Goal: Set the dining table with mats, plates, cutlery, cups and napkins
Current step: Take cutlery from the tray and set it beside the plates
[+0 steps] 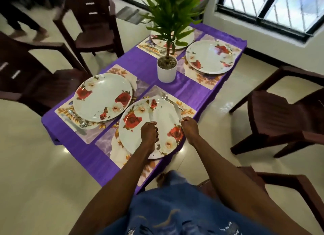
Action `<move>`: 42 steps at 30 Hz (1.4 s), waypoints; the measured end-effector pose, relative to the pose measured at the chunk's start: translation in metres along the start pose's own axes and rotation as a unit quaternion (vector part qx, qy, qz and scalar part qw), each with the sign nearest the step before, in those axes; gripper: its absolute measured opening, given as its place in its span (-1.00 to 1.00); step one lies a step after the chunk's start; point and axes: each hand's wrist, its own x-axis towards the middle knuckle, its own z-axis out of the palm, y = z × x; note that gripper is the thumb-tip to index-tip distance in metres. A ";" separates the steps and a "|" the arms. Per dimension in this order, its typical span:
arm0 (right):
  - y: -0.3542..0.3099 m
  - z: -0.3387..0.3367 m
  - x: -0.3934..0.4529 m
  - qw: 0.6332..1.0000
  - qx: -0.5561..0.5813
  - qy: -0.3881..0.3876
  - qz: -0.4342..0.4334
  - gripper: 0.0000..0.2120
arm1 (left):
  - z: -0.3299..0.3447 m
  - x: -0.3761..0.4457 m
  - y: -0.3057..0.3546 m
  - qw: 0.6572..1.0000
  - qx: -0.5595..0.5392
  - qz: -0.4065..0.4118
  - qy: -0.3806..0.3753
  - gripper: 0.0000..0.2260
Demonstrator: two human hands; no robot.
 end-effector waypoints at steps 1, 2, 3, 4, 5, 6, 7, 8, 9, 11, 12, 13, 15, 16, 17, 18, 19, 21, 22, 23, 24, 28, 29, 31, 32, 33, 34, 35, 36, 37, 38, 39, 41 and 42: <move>-0.002 0.003 0.007 1.000 -0.005 -0.003 0.001 -0.88 | 0.000 0.003 0.002 1.000 -0.003 0.003 0.006 -0.79; -0.004 0.005 0.013 1.000 -0.003 -0.007 0.003 -0.88 | -0.001 0.005 0.005 1.000 -0.006 0.005 0.012 -0.78; -0.007 0.008 0.021 1.000 -0.004 -0.012 0.001 -0.88 | -0.001 0.009 0.008 1.000 -0.012 0.004 0.019 -0.77; -0.011 0.010 0.027 1.000 -0.012 -0.016 -0.002 -0.89 | -0.001 0.012 0.011 1.000 -0.017 0.001 0.026 -0.77; -0.016 0.013 0.035 0.999 -0.030 -0.017 -0.011 -0.90 | 0.000 0.015 0.015 0.999 -0.023 -0.004 0.033 -0.77; -0.021 0.015 0.041 0.998 -0.053 -0.017 -0.018 -0.89 | 0.000 0.020 0.018 0.999 -0.032 -0.008 0.040 -0.78; -0.026 0.017 0.048 0.997 -0.073 -0.017 -0.030 -0.86 | 0.000 0.023 0.020 0.998 -0.042 -0.012 0.046 -0.78; -0.032 0.020 0.055 0.995 -0.095 -0.020 -0.039 -0.85 | 0.001 0.028 0.024 0.997 -0.054 -0.016 0.055 -0.78; -0.036 0.023 0.065 0.992 -0.114 -0.026 -0.049 -0.85 | 0.003 0.032 0.026 0.996 -0.064 -0.019 0.065 -0.78; -0.047 0.028 0.084 0.987 -0.141 -0.048 -0.065 -0.86 | 0.008 0.042 0.031 0.992 -0.088 -0.023 0.091 -0.79; -0.052 0.029 0.091 0.984 -0.152 -0.059 -0.078 -0.87 | 0.012 0.045 0.034 0.989 -0.100 -0.026 0.101 -0.79; -0.057 0.031 0.102 0.978 -0.171 -0.071 -0.098 -0.87 | 0.016 0.050 0.037 0.986 -0.115 -0.027 0.114 -0.79; -0.067 0.032 0.121 0.961 -0.214 -0.104 -0.140 -0.86 | 0.027 0.061 0.043 0.980 -0.140 -0.029 0.139 -0.80; -0.071 0.031 0.130 0.953 -0.232 -0.117 -0.153 -0.85 | 0.034 0.066 0.046 0.976 -0.154 -0.029 0.153 -0.81; -0.073 0.028 0.139 0.947 -0.245 -0.128 -0.165 -0.83 | 0.042 0.070 0.048 0.972 -0.168 -0.025 0.163 -0.82; -0.076 0.025 0.150 0.940 -0.259 -0.141 -0.174 -0.82 | 0.052 0.073 0.051 0.966 -0.188 -0.018 0.177 -0.82; -0.077 0.022 0.159 0.934 -0.265 -0.157 -0.181 -0.84 | 0.062 0.076 0.053 0.960 -0.205 -0.011 0.193 -0.82; -0.079 0.011 0.177 0.924 -0.279 -0.187 -0.183 -0.85 | 0.085 0.074 0.056 0.945 -0.232 -0.004 0.228 -0.83; -0.079 0.006 0.183 0.921 -0.285 -0.197 -0.179 -0.85 | 0.093 0.072 0.057 0.940 -0.241 0.000 0.240 -0.84; -0.079 0.001 0.190 0.916 -0.293 -0.210 -0.176 -0.84 | 0.104 0.069 0.056 0.934 -0.252 0.007 0.252 -0.85; -0.082 -0.003 0.194 0.909 -0.302 -0.226 -0.176 -0.84 | 0.112 0.067 0.055 0.929 -0.260 0.012 0.264 -0.85; -0.086 -0.009 0.203 0.876 -0.343 -0.266 -0.208 -0.83 | 0.135 0.052 0.041 0.903 -0.283 0.007 0.322 -0.81; -0.086 -0.011 0.204 0.870 -0.353 -0.273 -0.211 -0.82 | 0.138 0.048 0.037 0.898 -0.281 0.005 0.338 -0.80; -0.083 -0.009 0.205 0.859 -0.366 -0.288 -0.212 -0.81 | 0.140 0.039 0.031 0.889 -0.270 0.004 0.370 -0.80; -0.082 -0.009 0.206 0.859 -0.363 -0.294 -0.209 -0.81 | 0.140 0.037 0.028 0.885 -0.267 0.003 0.381 -0.79; -0.081 -0.008 0.204 0.859 -0.361 -0.300 -0.207 -0.81 | 0.140 0.033 0.025 0.881 -0.266 0.002 0.391 -0.79; -0.080 -0.008 0.203 0.857 -0.363 -0.300 -0.207 -0.81 | 0.141 0.031 0.022 0.878 -0.263 0.000 0.399 -0.79; -0.081 -0.010 0.200 0.856 -0.370 -0.297 -0.207 -0.80 | 0.144 0.027 0.020 0.877 -0.258 -0.002 0.406 -0.81; -0.082 -0.010 0.198 0.854 -0.376 -0.293 -0.210 -0.80 | 0.146 0.025 0.019 0.875 -0.256 -0.005 0.411 -0.82; -0.082 -0.010 0.198 0.851 -0.382 -0.291 -0.213 -0.80 | 0.147 0.023 0.018 0.874 -0.255 -0.007 0.415 -0.82; -0.082 -0.009 0.197 0.847 -0.386 -0.291 -0.219 -0.80 | 0.148 0.022 0.016 0.872 -0.256 -0.008 0.418 -0.82; -0.083 -0.008 0.197 0.845 -0.389 -0.295 -0.219 -0.80 | 0.149 0.021 0.014 0.871 -0.256 -0.009 0.420 -0.83; -0.083 -0.004 0.199 0.838 -0.397 -0.303 -0.219 -0.80 | 0.149 0.020 0.011 0.869 -0.260 -0.010 0.422 -0.83; -0.082 -0.001 0.200 0.834 -0.398 -0.311 -0.222 -0.81 | 0.149 0.020 0.010 0.867 -0.265 -0.009 0.422 -0.83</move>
